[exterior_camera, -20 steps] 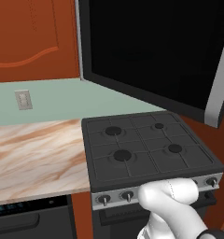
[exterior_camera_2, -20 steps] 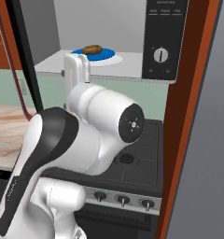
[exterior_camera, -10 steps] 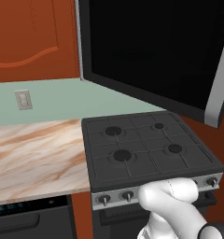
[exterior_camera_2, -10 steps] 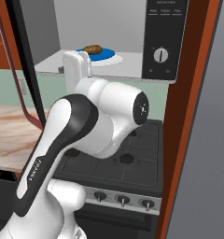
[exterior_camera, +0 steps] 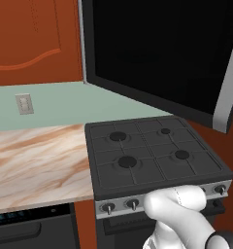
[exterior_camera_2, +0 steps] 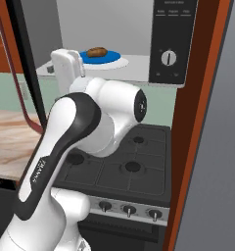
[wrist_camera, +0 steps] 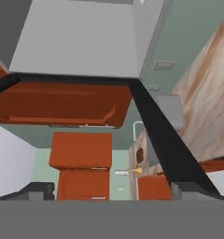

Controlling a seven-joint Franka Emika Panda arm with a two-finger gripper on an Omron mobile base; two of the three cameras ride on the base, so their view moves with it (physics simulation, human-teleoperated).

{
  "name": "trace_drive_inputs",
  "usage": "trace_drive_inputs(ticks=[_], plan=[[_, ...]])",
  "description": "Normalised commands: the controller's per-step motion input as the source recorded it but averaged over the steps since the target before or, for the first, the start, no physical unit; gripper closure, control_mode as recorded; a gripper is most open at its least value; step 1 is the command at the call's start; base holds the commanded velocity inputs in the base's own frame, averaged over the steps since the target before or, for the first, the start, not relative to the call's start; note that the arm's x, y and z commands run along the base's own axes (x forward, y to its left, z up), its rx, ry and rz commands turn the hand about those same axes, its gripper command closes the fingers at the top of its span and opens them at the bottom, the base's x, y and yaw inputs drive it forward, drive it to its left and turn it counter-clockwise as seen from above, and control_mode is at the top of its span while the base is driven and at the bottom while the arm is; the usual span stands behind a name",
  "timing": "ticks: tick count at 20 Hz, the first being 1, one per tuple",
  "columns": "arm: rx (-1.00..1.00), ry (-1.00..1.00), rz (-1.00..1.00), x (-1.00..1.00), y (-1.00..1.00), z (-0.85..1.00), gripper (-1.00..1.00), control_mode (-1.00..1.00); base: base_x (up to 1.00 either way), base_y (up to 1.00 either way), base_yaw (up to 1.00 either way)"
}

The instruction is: Retrieve the reheated potato from the microwave, then place the potato, cheese, and condiment on the cutting board.

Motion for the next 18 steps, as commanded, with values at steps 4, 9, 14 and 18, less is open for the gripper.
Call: trace_drive_inputs(ticks=[4, 9, 14, 18], plan=[[0.0, -0.15, 0.05, -0.38, 0.29, 0.05, -1.0, -1.0, 0.0, 0.0, 0.0], [0.0, -0.15, 0.01, -0.49, 0.32, 0.0, -1.0, -1.0, 0.0, 0.0, 0.0], [0.0, -0.06, 0.0, -0.41, 0.37, 0.0, -1.0, -1.0, 0.0, 0.0, 0.0], [-0.01, -0.02, 0.0, -0.33, 0.47, 0.0, -1.0, -1.0, 0.0, 0.0, 0.0]])
